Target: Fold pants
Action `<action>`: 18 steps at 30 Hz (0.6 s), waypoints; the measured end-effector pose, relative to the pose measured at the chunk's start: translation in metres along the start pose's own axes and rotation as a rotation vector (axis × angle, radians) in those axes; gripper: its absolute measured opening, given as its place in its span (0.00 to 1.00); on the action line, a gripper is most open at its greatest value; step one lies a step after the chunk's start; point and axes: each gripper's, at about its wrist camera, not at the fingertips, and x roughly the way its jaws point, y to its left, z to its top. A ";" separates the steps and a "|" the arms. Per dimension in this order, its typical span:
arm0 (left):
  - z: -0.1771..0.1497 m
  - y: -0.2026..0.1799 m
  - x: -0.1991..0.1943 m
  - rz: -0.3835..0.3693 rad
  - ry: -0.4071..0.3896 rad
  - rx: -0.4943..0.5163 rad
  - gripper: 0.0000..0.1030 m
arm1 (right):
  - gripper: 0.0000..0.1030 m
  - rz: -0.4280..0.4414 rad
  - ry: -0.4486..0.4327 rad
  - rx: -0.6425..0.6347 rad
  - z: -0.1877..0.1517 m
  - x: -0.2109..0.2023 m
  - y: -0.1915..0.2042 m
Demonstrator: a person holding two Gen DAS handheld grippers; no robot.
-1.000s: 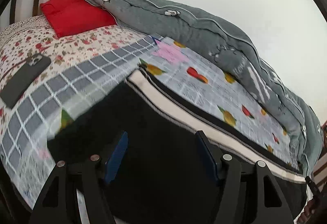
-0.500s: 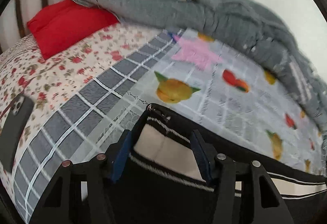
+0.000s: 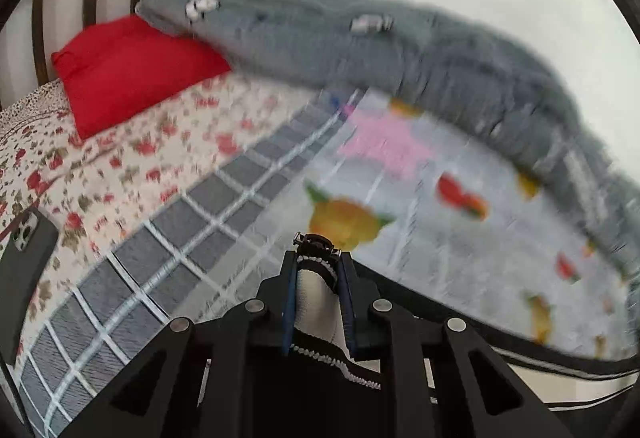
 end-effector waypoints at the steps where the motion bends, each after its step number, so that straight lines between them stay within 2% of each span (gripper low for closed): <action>1: -0.003 -0.002 0.001 0.009 -0.010 0.003 0.18 | 0.52 0.004 -0.007 -0.003 0.002 -0.001 0.000; 2: -0.003 -0.001 0.000 0.010 -0.019 -0.001 0.18 | 0.52 0.026 -0.016 -0.007 0.003 -0.003 0.001; 5: -0.002 0.000 0.002 0.003 -0.010 -0.027 0.19 | 0.64 0.091 -0.022 -0.033 0.003 -0.003 0.006; 6: -0.002 0.000 0.004 0.006 -0.003 -0.028 0.19 | 0.65 0.101 -0.004 -0.060 0.001 0.004 0.010; 9: -0.003 -0.004 0.003 0.029 -0.004 -0.014 0.21 | 0.65 0.049 0.096 -0.118 -0.007 0.040 0.022; 12: -0.004 -0.007 0.001 0.071 0.009 -0.011 0.30 | 0.65 0.040 0.068 -0.109 -0.004 0.034 0.023; 13: -0.004 -0.006 -0.001 0.079 0.016 -0.016 0.38 | 0.65 0.037 0.055 -0.099 -0.003 0.029 0.023; 14: -0.005 -0.005 -0.005 0.088 0.025 -0.025 0.41 | 0.65 0.035 0.047 -0.087 -0.003 0.024 0.021; 17: -0.013 -0.005 -0.025 0.031 0.026 -0.042 0.44 | 0.65 0.049 0.030 -0.059 -0.006 0.005 0.020; 18: -0.017 -0.006 -0.035 0.017 0.022 -0.037 0.49 | 0.65 0.051 0.017 -0.055 -0.008 -0.003 0.020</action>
